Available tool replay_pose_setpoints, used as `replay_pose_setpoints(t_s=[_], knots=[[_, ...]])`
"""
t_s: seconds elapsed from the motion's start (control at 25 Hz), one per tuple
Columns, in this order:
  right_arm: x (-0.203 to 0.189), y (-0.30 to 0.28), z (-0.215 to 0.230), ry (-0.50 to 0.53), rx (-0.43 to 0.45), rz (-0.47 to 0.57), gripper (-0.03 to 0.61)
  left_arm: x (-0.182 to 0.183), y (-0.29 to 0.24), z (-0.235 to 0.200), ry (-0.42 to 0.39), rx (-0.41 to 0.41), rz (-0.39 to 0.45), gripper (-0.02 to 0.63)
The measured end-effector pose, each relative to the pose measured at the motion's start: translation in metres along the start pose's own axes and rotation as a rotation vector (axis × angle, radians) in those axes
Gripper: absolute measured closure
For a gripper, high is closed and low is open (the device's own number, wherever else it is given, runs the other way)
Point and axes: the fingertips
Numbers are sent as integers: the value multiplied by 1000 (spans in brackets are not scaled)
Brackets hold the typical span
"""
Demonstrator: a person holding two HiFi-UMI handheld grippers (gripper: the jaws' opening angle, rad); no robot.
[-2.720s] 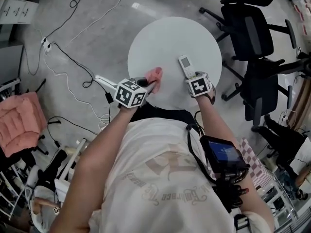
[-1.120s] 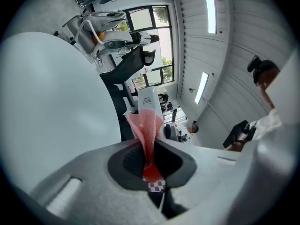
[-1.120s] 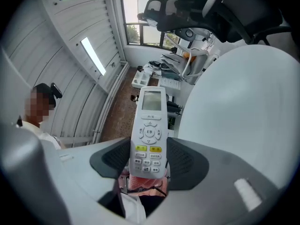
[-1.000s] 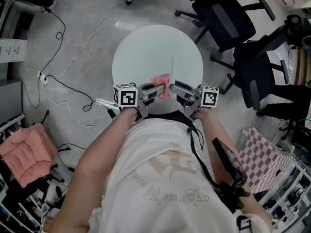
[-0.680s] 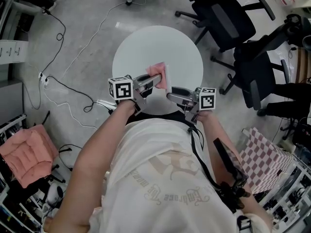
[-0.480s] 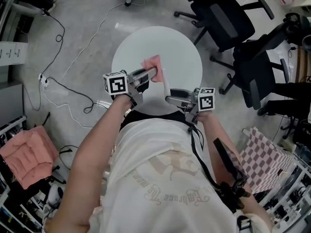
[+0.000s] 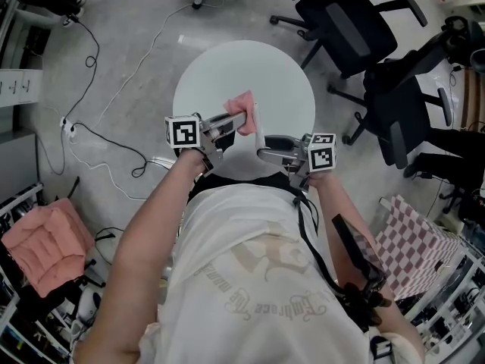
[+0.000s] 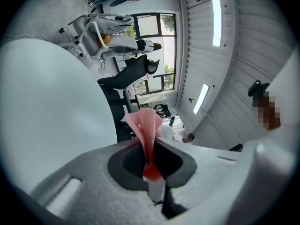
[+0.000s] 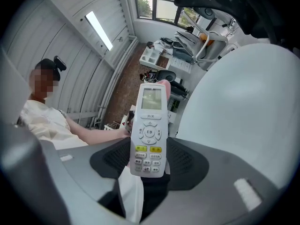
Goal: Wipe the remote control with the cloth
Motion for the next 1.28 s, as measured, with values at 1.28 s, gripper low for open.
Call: replay_pose_setpoints(t_s=[1.28], knots=[[36, -18, 150, 39, -696, -87, 328, -112, 73, -53, -42, 296, -255, 594]])
Point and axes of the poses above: the fingertips, and each gripper's own axes: y backward along the fingers, z to its right, x out of its top, and after that the axes turned 13 degrees about -y, right-handed
